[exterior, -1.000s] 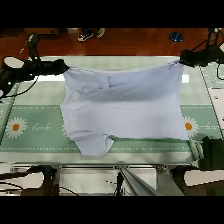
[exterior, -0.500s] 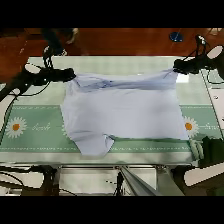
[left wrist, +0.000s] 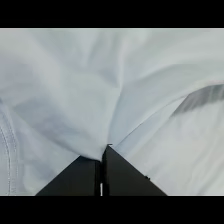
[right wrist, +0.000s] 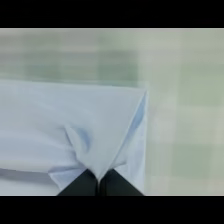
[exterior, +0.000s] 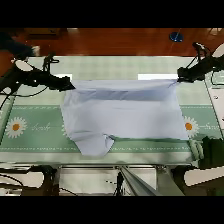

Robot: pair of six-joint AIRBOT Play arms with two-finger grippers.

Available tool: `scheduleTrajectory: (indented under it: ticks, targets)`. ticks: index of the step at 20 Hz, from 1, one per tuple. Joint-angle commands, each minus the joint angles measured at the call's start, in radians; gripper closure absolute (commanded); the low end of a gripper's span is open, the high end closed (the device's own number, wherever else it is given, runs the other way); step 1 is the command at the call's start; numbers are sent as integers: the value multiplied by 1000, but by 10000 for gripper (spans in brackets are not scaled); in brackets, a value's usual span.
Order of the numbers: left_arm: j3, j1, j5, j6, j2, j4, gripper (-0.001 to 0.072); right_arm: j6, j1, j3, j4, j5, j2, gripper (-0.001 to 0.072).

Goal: Fold the shirts.

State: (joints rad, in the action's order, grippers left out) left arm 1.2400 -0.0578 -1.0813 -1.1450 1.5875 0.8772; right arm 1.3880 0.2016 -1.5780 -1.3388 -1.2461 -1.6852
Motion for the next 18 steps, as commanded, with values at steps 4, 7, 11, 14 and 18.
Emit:
scheduleTrajectory:
  ticks: [4, 7, 11, 14, 18]
  targets:
    - [-9, 4, 12, -23, 85, 43, 683, -10, 2, 22, -14, 0, -70, 691]
    - [12, -5, 39, -23, 82, 43, 683, -9, 3, 22, -20, 4, -89, 690]
    - [113, -11, -14, -23, 82, 21, 324, -22, 3, 22, -39, -18, -87, 467]
    - [219, -46, -183, -19, 74, 53, 297, -71, 3, 17, -246, -150, -51, 359]
    - [208, -193, -395, -14, -18, 88, 297, -45, 119, 35, -274, -254, 69, 226]
